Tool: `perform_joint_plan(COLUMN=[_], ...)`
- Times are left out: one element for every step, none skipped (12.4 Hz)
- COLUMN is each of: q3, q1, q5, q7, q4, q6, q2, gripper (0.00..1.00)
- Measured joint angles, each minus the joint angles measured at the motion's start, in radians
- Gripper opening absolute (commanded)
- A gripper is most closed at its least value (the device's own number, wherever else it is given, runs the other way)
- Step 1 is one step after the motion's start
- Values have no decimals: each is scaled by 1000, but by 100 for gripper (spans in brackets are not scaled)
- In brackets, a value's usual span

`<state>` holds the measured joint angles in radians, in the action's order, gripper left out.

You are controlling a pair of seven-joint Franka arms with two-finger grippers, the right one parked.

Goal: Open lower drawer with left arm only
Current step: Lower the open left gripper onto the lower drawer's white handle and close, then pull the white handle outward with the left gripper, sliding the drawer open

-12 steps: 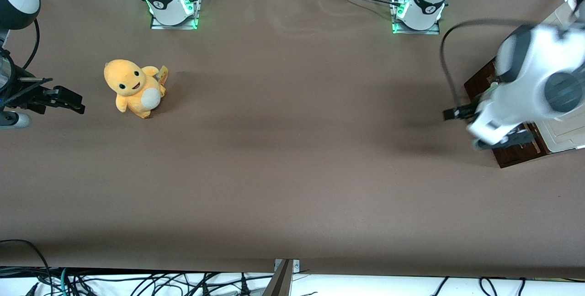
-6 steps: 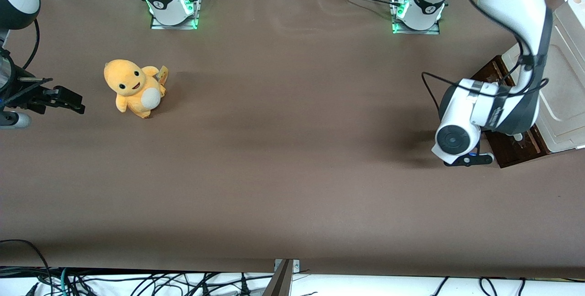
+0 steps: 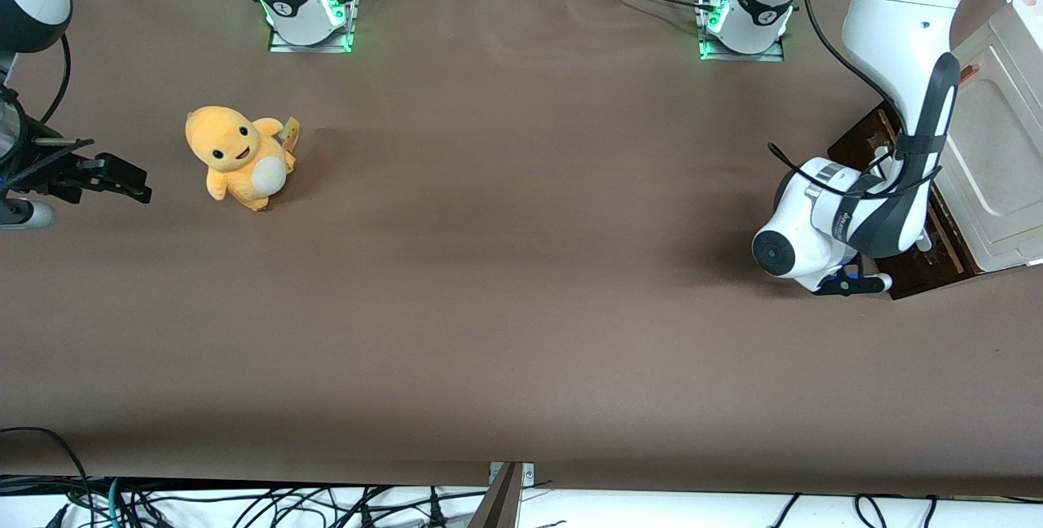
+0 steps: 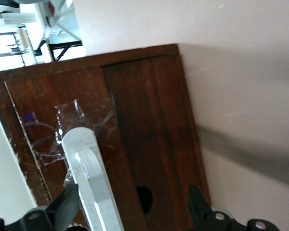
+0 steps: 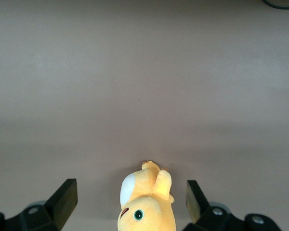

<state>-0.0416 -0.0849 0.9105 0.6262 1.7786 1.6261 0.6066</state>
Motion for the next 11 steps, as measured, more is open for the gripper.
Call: perform_joint_plan(q3=[1, 2, 3, 3, 3, 2, 0, 0, -1, -1, -1], q1=[4, 8, 10, 11, 11, 10, 9, 7, 5, 4, 4], q5=[15, 20, 22, 26, 38, 57, 72, 80, 83, 83, 83], q7=[3, 3, 4, 4, 5, 5, 4, 0, -7, -14, 0], q4=[4, 8, 10, 11, 12, 12, 11, 8, 6, 5, 5], q6=[-10, -22, -29, -35, -43, -59, -74, -84, -94, -98, -99], q2=[2, 5, 8, 12, 17, 19, 19, 18, 17, 17, 18], gripper=[100, 100, 82, 63, 45, 30, 22, 15, 10, 8, 8])
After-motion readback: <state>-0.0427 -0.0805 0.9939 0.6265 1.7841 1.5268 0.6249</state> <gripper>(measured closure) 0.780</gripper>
